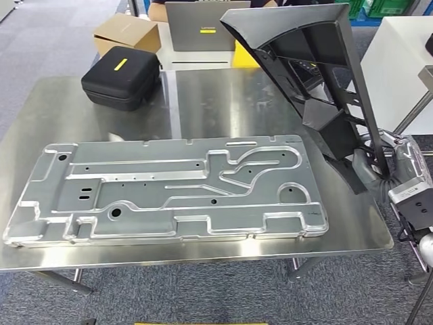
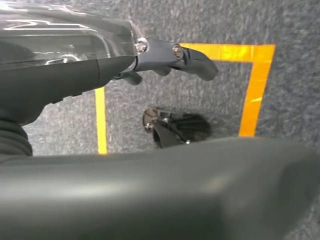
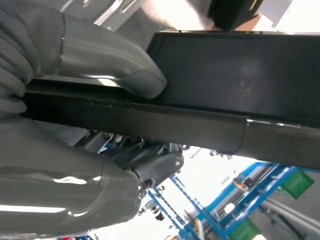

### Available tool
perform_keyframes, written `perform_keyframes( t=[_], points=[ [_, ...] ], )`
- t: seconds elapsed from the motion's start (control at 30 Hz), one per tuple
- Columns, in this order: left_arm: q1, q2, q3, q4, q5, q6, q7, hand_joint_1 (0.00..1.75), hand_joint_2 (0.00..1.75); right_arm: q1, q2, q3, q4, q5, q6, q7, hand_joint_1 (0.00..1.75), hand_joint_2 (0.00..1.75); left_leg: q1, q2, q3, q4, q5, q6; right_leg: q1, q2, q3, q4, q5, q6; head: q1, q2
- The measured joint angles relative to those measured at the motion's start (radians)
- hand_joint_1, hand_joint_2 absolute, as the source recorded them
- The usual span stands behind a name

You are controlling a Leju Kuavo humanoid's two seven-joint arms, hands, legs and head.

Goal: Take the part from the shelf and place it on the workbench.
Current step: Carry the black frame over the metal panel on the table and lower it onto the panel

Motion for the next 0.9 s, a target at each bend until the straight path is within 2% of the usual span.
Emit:
perform_keyframes(
  t=[0.07,0.27,0.6,0.77,0.9],
  points=[
    [0.0,0.0,0.0,0.0,0.0,0.0,-0.002,0.0,1.75,-0.006,-0.001,0.004,0.005,0.013,-0.006,0.007,1.75,1.75,-0.001,0.0,0.004,-0.005,0.001,0.004,-0.001,0.001,0.001,-0.001,-0.002,-0.001,0.0,0.0],
    [-0.003,0.001,0.0,0.0,-0.001,0.001,-0.005,0.0,1.75,-0.049,-0.004,0.018,0.036,0.079,-0.033,0.051,1.75,1.75,-0.001,0.0,0.011,-0.018,0.001,0.004,0.001,0.0,0.002,-0.001,-0.009,-0.009,0.0,0.0],
    [-0.006,0.0,-0.002,0.0,-0.02,0.0,0.003,0.0,1.75,-0.217,0.01,0.121,0.154,0.319,-0.093,0.154,1.75,1.75,-0.002,0.001,0.013,-0.02,0.002,-0.003,0.001,-0.002,0.007,-0.001,-0.01,-0.011,0.0,0.0],
    [-0.017,0.0,-0.013,0.0,-0.034,-0.001,0.014,0.0,1.75,-0.339,0.053,0.225,0.269,0.47,-0.123,0.211,1.75,1.75,-0.004,0.001,0.015,-0.02,0.002,-0.004,-0.001,-0.001,0.01,-0.001,-0.01,-0.011,0.0,0.0],
    [-0.029,0.0,-0.028,0.0,-0.05,-0.003,0.032,0.0,1.75,-0.452,0.129,0.326,0.404,0.596,-0.148,0.262,1.75,1.75,-0.004,0.002,0.017,-0.02,0.002,-0.004,-0.001,0.0,0.012,-0.001,-0.009,-0.011,0.0,0.0]
  ],
)
